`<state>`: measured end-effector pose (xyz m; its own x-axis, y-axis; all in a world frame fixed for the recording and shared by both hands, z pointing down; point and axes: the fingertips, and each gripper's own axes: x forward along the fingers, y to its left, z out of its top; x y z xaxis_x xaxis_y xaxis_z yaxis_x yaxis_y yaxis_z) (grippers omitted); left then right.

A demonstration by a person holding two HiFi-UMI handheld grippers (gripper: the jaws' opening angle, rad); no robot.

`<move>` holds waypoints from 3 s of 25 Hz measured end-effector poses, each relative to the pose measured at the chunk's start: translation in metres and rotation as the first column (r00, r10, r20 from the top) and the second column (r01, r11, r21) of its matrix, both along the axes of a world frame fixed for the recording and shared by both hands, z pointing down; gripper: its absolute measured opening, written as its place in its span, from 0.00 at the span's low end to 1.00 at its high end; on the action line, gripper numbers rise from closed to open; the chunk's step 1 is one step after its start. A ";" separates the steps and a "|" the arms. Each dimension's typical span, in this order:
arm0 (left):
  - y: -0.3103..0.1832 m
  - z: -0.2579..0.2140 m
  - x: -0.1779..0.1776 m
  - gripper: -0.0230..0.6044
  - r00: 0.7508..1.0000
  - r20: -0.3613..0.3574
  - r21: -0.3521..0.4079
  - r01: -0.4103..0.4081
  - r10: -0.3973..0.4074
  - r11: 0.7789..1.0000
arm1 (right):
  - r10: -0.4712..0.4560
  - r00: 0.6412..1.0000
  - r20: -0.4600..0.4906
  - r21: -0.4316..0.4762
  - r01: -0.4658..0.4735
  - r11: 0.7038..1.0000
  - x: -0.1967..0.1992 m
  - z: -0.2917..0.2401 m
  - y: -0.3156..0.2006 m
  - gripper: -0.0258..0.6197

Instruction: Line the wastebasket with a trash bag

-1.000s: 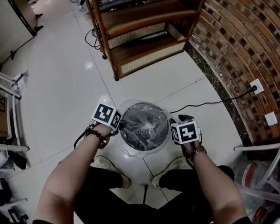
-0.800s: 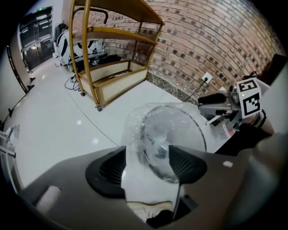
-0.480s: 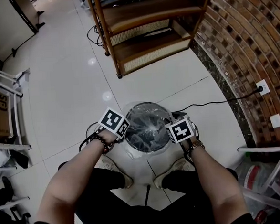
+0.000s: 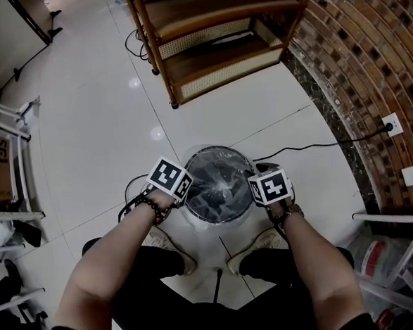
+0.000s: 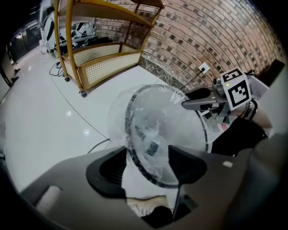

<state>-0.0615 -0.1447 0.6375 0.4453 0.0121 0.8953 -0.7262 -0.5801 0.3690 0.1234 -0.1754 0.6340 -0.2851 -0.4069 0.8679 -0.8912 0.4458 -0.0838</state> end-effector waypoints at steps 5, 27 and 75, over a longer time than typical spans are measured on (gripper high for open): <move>-0.010 -0.021 -0.009 0.55 0.997 -0.026 0.084 0.074 -0.073 0.994 | 0.118 0.985 0.125 0.036 -0.123 0.992 0.010 -0.035 0.005 0.30; 0.042 -0.008 -0.001 0.55 0.981 -0.090 -0.008 0.171 -0.171 0.985 | 0.365 0.887 0.284 -0.217 -0.312 0.925 -0.019 0.006 0.093 0.28; -0.038 -0.083 0.023 0.04 0.849 0.217 0.367 -0.528 0.481 0.766 | -0.369 0.929 -0.038 -0.230 0.351 0.908 -0.149 0.114 0.012 0.04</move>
